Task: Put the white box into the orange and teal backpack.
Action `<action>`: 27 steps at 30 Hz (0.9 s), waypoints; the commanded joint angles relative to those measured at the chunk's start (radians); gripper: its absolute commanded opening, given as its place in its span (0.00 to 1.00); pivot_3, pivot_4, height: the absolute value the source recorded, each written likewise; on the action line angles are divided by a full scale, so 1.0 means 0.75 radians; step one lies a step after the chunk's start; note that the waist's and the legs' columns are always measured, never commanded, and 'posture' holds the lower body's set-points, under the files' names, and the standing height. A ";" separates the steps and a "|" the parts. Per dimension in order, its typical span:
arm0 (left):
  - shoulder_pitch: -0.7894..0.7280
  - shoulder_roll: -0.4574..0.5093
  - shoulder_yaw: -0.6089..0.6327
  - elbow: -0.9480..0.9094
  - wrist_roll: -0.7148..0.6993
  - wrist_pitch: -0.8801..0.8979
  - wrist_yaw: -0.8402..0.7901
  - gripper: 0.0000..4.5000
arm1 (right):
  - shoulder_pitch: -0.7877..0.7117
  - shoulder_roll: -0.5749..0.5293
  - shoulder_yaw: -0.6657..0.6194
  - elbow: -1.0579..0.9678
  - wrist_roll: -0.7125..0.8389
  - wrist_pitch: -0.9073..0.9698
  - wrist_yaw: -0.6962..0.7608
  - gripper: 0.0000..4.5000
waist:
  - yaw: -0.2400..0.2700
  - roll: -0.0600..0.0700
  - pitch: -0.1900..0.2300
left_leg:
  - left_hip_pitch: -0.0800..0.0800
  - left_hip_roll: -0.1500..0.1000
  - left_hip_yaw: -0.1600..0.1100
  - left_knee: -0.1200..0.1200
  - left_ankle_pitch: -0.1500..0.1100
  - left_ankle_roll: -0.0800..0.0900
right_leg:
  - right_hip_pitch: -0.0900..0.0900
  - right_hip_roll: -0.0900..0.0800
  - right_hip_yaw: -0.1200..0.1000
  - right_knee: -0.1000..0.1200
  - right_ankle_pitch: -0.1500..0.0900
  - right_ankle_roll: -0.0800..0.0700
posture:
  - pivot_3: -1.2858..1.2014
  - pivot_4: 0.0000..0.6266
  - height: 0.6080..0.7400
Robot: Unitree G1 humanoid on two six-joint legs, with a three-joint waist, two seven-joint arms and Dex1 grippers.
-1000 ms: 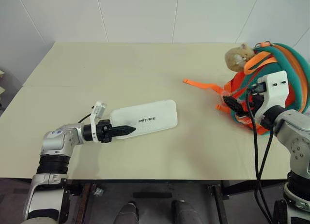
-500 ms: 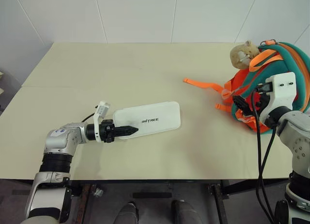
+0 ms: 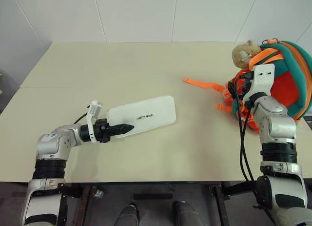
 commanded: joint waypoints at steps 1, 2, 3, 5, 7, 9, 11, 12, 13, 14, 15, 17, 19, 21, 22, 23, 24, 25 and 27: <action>0.024 0.014 0.055 -0.071 -0.063 -0.012 0.023 0.30 | -0.056 0.018 -0.007 0.157 -0.015 -0.250 0.017 0.79 | -0.001 0.000 0.000 | 0.000 0.000 0.000 0.000 0.000 0.000 | 0.000 0.000 0.000 0.000 0.000 0.000 | 0.52 0.24 1.00; 0.028 0.014 0.059 -0.075 -0.065 -0.016 0.030 0.30 | -0.066 0.026 -0.008 0.186 -0.003 -0.301 0.045 0.71 | -0.002 0.000 0.000 | 0.000 0.000 0.000 0.000 0.000 0.000 | 0.000 0.000 0.000 0.000 0.000 0.000 | 0.52 0.24 1.00; 0.030 0.016 0.064 -0.074 -0.067 -0.023 0.036 0.30 | -0.075 0.034 -0.008 0.204 0.008 -0.341 0.072 0.63 | -0.003 0.000 0.000 | 0.000 0.000 0.000 0.000 0.000 0.000 | 0.000 0.000 0.000 0.001 0.000 0.000 | 0.52 0.24 1.00; 0.028 0.027 0.077 -0.065 -0.070 -0.036 0.046 0.30 | -0.082 0.043 0.007 0.197 0.032 -0.405 0.160 0.46 | -0.007 0.000 0.000 | 0.000 0.000 0.000 0.001 0.000 -0.001 | 0.000 0.000 0.000 0.002 0.000 0.000 | 0.52 0.24 1.00; 0.024 0.048 0.092 -0.048 -0.071 -0.047 0.046 0.30 | -0.082 0.047 0.034 0.155 0.055 -0.453 0.272 0.31 | -0.017 0.000 0.000 | 0.001 0.000 0.000 0.001 0.001 -0.001 | 0.000 0.000 0.000 0.004 0.000 0.000 | 0.52 0.24 1.00; 0.025 0.071 0.105 -0.030 -0.066 -0.062 0.048 0.30 | -0.068 0.048 0.081 0.071 0.100 -0.465 0.432 0.17 | -0.030 0.000 0.000 | 0.001 0.000 0.000 0.001 0.001 -0.001 | 0.000 0.000 0.000 0.004 0.000 0.000 | 0.52 0.24 1.00; 0.029 0.097 0.116 -0.006 -0.059 -0.083 0.046 0.30 | -0.050 0.062 0.122 -0.039 0.174 -0.433 0.587 0.03 | -0.039 0.001 0.000 | 0.001 0.001 0.000 0.001 0.001 -0.001 | -0.001 0.001 0.000 0.005 0.000 0.000 | 0.52 0.24 1.00; 0.032 0.109 0.123 0.007 -0.056 -0.095 0.045 0.30 | -0.042 0.074 0.140 -0.102 0.221 -0.392 0.651 0.00 | -0.040 0.001 0.000 | 0.001 0.001 0.000 0.001 0.001 -0.001 | -0.001 0.001 0.000 0.005 0.000 0.000 | 0.52 0.24 1.00; 0.036 0.120 0.133 0.015 -0.056 -0.102 0.046 0.30 | -0.033 0.084 0.158 -0.176 0.281 -0.325 0.716 0.00 | -0.041 0.001 0.001 | 0.001 0.001 0.000 0.001 0.001 -0.001 | -0.001 0.001 0.000 0.005 0.000 0.000 | 0.52 0.24 1.00; 0.041 0.128 0.149 0.013 -0.061 -0.102 0.060 0.30 | -0.024 0.088 0.177 -0.282 0.378 -0.229 0.799 0.00 | -0.043 0.001 0.001 | 0.001 0.002 0.000 0.000 0.001 -0.001 | -0.002 0.002 0.000 0.005 0.000 0.000 | 0.52 0.24 1.00; 0.046 0.134 0.163 0.009 -0.067 -0.100 0.074 0.30 | -0.019 0.088 0.192 -0.379 0.475 -0.121 0.868 0.00 | -0.044 0.001 0.001 | 0.001 0.002 0.000 0.000 0.001 -0.001 | -0.002 0.002 0.000 0.006 0.000 0.000 | 0.52 0.24 1.00; 0.051 0.150 0.183 0.023 -0.071 -0.106 0.079 0.30 | -0.014 0.090 0.220 -0.517 0.599 0.034 0.943 0.00 | -0.048 0.001 0.001 | 0.001 0.003 0.000 0.000 0.001 -0.001 | -0.002 0.002 0.000 0.006 0.000 0.000 | 0.52 0.24 1.00; 0.063 0.160 0.210 0.000 -0.084 -0.088 0.099 0.30 | -0.021 0.061 0.236 -0.661 0.774 0.239 1.020 0.00 | -0.050 0.001 0.001 | 0.001 0.003 0.000 0.000 0.001 -0.001 | -0.002 0.002 0.000 0.007 0.000 0.000 | 0.52 0.24 1.00; 0.078 0.173 0.232 -0.016 -0.090 -0.081 0.115 0.30 | -0.034 0.035 0.237 -0.782 0.958 0.434 1.069 0.00 | -0.048 0.001 0.001 | 0.001 0.003 -0.001 0.000 0.001 -0.001 | -0.002 0.002 0.000 0.006 0.000 0.000 | 0.52 0.24 1.00; 0.078 0.180 0.238 -0.004 -0.088 -0.087 0.113 0.30 | -0.041 0.034 0.238 -0.812 1.007 0.491 1.071 0.00 | -0.045 0.001 0.001 | 0.001 0.003 -0.001 0.000 0.001 -0.001 | -0.002 0.002 0.000 0.006 0.000 -0.001 | 0.52 0.24 1.00; 0.077 0.184 0.249 0.009 -0.094 -0.091 0.112 0.30 | -0.047 0.037 0.236 -0.830 1.053 0.539 1.070 0.00 | -0.042 0.001 0.001 | 0.001 0.003 -0.001 0.000 0.001 -0.001 | -0.002 0.002 0.000 0.006 -0.001 -0.001 | 0.52 0.24 1.00; 0.076 0.187 0.260 0.016 -0.100 -0.093 0.116 0.30 | -0.053 0.033 0.224 -0.848 1.124 0.607 1.064 0.00 | -0.038 0.001 0.001 | 0.001 0.003 -0.001 0.000 0.001 -0.001 | -0.002 0.002 0.000 0.006 -0.001 -0.001 | 0.52 0.24 1.00; 0.081 0.192 0.272 0.010 -0.110 -0.086 0.121 0.30 | -0.049 0.006 0.209 -0.880 1.207 0.684 1.077 0.00 | -0.030 0.001 0.001 | 0.001 0.003 -0.001 0.000 0.001 -0.001 | -0.003 0.002 0.000 0.006 -0.001 -0.001 | 0.52 0.24 1.00; 0.087 0.201 0.289 0.006 -0.119 -0.082 0.128 0.30 | -0.041 -0.048 0.196 -0.929 1.323 0.797 1.100 0.00 | -0.019 0.001 0.001 | 0.001 0.003 -0.002 0.000 0.000 -0.001 | -0.003 0.001 -0.001 0.006 -0.001 -0.002 | 0.52 0.24 1.00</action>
